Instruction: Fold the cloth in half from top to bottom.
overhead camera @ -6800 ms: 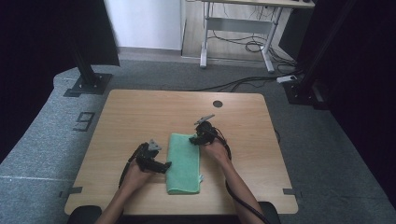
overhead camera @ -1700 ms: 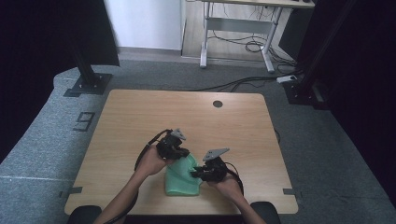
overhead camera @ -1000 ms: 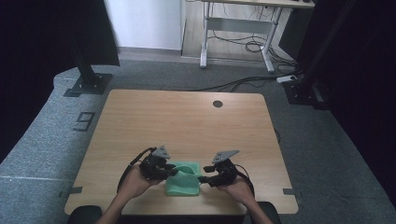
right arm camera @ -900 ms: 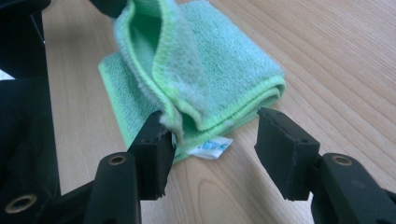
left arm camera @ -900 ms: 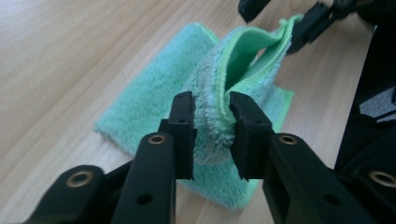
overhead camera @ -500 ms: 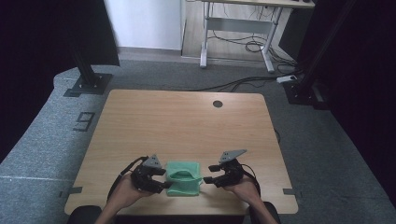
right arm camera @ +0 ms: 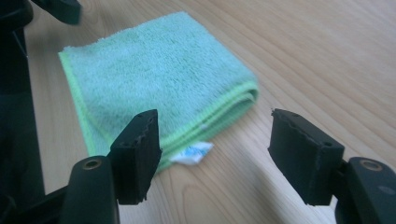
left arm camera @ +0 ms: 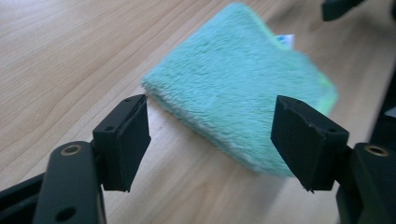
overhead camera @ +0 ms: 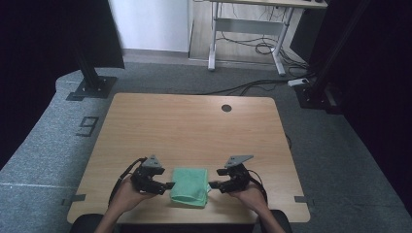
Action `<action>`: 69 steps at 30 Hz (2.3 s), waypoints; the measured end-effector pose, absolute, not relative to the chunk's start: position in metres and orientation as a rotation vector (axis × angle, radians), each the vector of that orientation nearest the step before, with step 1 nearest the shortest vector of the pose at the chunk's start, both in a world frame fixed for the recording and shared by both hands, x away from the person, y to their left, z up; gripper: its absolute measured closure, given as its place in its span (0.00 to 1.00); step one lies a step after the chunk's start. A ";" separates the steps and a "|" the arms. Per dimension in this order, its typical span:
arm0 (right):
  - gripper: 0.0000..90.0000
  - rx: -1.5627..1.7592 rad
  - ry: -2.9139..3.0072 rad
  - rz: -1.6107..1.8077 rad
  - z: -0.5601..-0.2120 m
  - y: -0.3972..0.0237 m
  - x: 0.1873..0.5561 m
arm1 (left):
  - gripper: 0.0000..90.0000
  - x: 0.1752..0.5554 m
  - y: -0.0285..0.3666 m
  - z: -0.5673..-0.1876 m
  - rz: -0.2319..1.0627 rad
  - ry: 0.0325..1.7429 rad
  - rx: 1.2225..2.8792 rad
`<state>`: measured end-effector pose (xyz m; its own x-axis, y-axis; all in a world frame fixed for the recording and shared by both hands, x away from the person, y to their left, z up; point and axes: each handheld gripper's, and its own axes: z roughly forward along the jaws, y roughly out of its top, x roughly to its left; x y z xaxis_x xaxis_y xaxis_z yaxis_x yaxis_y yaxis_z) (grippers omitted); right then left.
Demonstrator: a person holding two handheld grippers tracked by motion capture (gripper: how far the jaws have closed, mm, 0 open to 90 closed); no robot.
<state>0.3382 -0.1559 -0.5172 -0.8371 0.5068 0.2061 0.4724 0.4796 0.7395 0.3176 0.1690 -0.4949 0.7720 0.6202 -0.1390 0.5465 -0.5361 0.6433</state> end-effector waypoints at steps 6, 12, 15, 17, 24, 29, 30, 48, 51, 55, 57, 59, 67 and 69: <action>0.33 0.923 2.658 1.251 -0.532 -0.136 0.339 | 0.30 0.318 0.165 -0.520 0.152 0.896 2.299; 0.34 0.909 2.626 1.119 -0.541 -0.124 0.340 | 0.28 0.318 0.161 -0.535 0.197 0.905 2.311; 0.35 0.897 2.619 1.102 -0.542 -0.122 0.342 | 0.27 0.321 0.159 -0.536 0.233 0.902 2.313; 0.35 0.897 2.610 1.091 -0.542 -0.121 0.345 | 0.27 0.324 0.158 -0.536 0.262 0.897 2.316; 0.36 0.957 2.570 1.086 -0.543 -0.124 0.373 | 0.24 0.351 0.154 -0.539 0.334 0.919 2.277; 0.37 0.988 2.549 1.100 -0.544 -0.126 0.387 | 0.22 0.366 0.153 -0.541 0.344 0.935 2.258; 0.38 1.006 2.549 1.097 -0.543 -0.127 0.391 | 0.22 0.367 0.153 -0.541 0.341 0.937 2.255; 0.59 0.757 2.724 1.236 -0.523 -0.119 0.336 | 0.38 0.336 0.161 -0.528 0.275 0.882 2.215; 0.61 0.727 2.735 1.195 -0.527 -0.116 0.334 | 0.45 0.333 0.161 -0.527 0.252 0.873 2.210; 0.71 0.678 2.718 1.111 -0.534 -0.113 0.331 | 0.54 0.331 0.158 -0.529 0.219 0.854 2.236; 0.73 0.659 2.705 1.086 -0.534 -0.112 0.329 | 0.57 0.331 0.157 -0.530 0.215 0.852 2.244; 0.80 0.628 2.680 1.055 -0.536 -0.110 0.327 | 0.65 0.331 0.154 -0.533 0.212 0.845 2.266; 0.95 0.642 2.655 1.035 -0.532 -0.109 0.323 | 0.96 0.329 0.150 -0.527 0.213 0.809 2.269; 0.95 0.656 2.647 1.061 -0.528 -0.110 0.324 | 0.99 0.329 0.151 -0.523 0.216 0.811 2.249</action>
<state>0.3244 -0.1103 -0.5275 -0.8776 0.4783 -0.0332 0.3230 0.6410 0.6963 0.3294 0.1512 -0.5228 0.7875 0.6109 -0.0817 0.4894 -0.5393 0.6853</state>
